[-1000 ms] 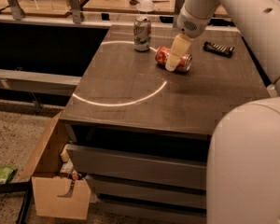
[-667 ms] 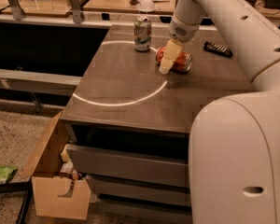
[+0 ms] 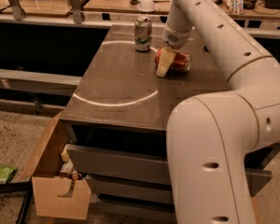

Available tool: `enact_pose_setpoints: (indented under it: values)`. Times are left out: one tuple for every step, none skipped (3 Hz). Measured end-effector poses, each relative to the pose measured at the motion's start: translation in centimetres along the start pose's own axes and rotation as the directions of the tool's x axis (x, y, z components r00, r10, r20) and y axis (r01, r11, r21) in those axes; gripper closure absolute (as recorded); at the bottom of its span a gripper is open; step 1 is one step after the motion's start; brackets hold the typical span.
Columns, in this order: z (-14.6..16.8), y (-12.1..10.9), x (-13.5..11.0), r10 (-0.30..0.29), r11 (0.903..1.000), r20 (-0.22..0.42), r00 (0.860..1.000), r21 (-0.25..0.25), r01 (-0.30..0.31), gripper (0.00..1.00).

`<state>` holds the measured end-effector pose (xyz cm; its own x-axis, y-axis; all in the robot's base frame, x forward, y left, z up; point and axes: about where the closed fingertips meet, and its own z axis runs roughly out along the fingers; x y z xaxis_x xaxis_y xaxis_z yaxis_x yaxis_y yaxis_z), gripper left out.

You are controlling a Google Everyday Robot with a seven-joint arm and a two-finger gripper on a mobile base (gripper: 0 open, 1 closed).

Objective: Place coke can upright

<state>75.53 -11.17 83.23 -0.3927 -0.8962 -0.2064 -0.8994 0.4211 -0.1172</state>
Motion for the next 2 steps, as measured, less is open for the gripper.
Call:
enact_pose_setpoints:
  values:
    - [-0.01,-0.09,-0.14,0.002,1.0000,-0.008,1.000,-0.005,-0.002,0.65]
    - [-0.26,-0.12,-0.20,0.001,1.0000,-0.008,1.000,-0.005,-0.001,0.88]
